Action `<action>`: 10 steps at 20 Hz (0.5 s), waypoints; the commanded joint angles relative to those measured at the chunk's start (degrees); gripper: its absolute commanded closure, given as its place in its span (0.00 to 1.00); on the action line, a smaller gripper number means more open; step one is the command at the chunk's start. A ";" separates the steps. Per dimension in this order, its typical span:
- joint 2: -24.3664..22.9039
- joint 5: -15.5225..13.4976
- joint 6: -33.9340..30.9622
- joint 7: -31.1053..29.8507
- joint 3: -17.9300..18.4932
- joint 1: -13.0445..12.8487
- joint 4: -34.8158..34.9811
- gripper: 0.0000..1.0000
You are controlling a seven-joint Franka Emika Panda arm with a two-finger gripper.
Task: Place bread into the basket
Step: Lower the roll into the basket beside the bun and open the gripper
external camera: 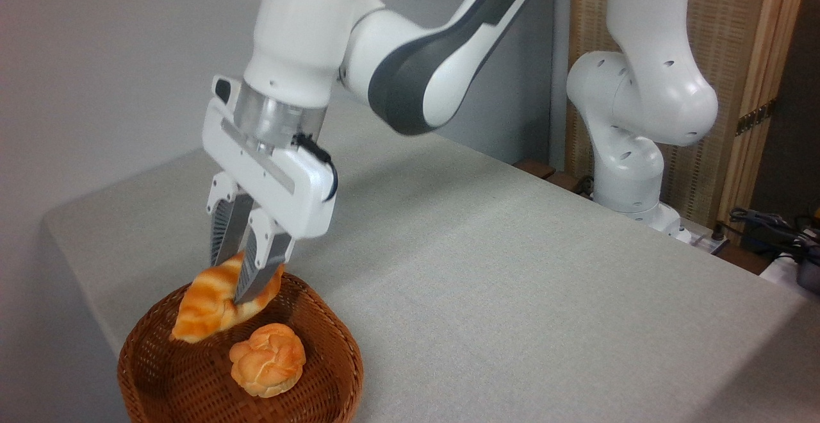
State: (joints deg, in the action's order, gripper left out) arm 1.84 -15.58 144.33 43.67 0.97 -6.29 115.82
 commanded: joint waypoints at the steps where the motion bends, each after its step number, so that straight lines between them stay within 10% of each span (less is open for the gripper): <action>1: 1.68 -2.35 1.84 0.45 -0.09 -0.04 -1.22 0.00; 10: 0.19 -2.27 1.40 -3.84 -1.05 -0.13 -1.22 0.00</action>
State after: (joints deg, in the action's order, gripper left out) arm 3.38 -16.62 145.80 43.10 0.25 -6.38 114.90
